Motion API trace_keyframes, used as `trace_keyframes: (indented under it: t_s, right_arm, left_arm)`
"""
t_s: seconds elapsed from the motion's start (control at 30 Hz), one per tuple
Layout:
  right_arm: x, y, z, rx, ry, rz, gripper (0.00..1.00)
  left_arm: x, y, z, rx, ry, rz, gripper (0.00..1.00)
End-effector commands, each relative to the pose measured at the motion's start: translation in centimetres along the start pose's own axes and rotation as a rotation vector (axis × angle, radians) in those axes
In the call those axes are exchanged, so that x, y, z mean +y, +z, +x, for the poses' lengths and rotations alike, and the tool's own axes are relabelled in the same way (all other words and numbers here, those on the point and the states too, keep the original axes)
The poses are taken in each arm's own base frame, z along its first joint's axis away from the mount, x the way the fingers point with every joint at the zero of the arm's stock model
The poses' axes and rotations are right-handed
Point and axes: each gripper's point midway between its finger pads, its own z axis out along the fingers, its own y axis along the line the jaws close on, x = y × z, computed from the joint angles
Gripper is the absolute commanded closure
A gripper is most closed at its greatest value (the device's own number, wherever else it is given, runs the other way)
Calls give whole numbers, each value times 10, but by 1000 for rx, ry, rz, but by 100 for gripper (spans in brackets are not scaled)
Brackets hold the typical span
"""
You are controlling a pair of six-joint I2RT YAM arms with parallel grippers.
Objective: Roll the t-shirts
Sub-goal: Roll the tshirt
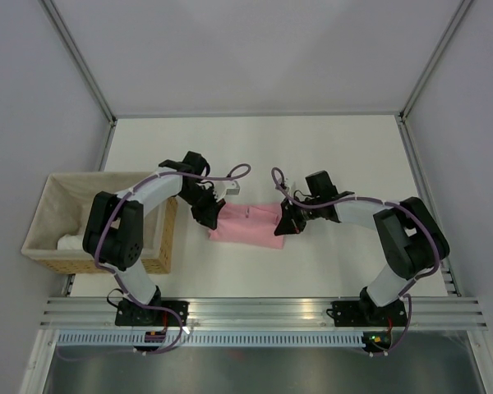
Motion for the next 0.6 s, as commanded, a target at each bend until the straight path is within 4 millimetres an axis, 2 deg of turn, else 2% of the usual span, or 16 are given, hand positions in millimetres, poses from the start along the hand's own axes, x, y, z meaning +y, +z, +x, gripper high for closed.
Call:
trace_keyframes:
  t_s: [0.0, 0.2, 0.23, 0.3, 0.4, 0.43, 0.5, 0.57]
  right_arm:
    - [3, 2, -18, -4, -29, -46, 99]
    - [3, 2, -13, 50, 62, -74, 100]
    - [6, 0, -11, 64, 78, -83, 100]
    - [14, -5, -7, 85, 92, -96, 100]
    - [29, -15, -3, 85, 107, -110, 100]
    - [35, -17, 7, 98, 142, -116, 100]
    - [45, -22, 9, 82, 192, -117, 100]
    - [47, -22, 14, 57, 205, -115, 100]
  left_arm:
    - [12, -10, -12, -41, -43, -32, 77]
    - [24, -12, -16, -46, -99, -56, 76]
    - [28, -11, -16, -39, -119, -67, 88]
    - [27, -12, -13, -19, -160, -69, 97]
    - [7, -13, -1, -5, -138, -18, 98]
    - [-2, -20, -2, -18, -111, -19, 98]
    - [-17, -18, 10, -7, -87, 19, 97]
    - [-24, -20, 13, -7, -89, 30, 93]
